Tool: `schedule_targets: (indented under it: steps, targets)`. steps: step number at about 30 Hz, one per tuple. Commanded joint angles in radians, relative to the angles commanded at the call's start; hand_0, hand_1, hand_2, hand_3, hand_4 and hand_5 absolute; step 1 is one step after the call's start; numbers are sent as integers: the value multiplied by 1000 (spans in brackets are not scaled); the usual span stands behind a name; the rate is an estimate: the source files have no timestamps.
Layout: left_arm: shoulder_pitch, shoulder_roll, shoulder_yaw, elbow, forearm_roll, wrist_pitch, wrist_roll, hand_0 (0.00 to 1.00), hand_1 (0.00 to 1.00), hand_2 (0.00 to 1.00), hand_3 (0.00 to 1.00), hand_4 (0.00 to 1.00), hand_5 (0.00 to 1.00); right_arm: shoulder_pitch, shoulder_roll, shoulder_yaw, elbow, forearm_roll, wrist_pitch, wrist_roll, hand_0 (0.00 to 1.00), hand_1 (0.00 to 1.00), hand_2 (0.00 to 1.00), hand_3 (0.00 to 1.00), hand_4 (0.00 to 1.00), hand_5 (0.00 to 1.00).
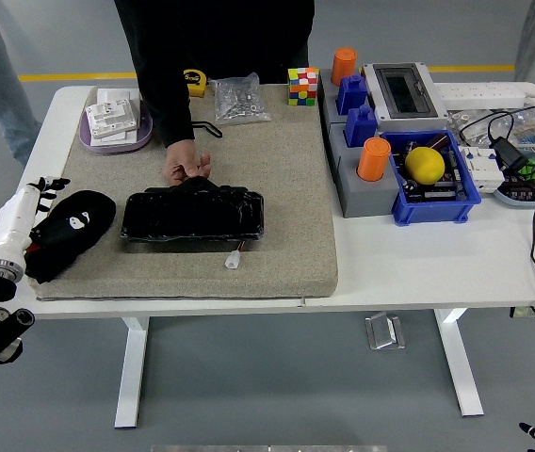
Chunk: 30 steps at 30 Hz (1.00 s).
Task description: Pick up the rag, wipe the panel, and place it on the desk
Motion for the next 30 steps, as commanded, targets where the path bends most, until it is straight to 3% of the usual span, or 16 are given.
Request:
schedule_targets:
  steps: [9,17,30]
  targets:
    - [16,2,-32,-44,25,6,11,532,701,789,767,869,360,1,2,-11,-4,-3,1,-3,773,589,710,628,998,561]
    - [20,8,-15,-31,32,-1,27,527,700,792,772,868,362,1,2,-11,-4,-3,-2,-1,772,589,710,626,998,558]
    - [8,-11,36,-2,54,15,49,526,697,794,773,870,380,4,0,-15,-3,-1,-2,-1,771,588,710,625,998,556]
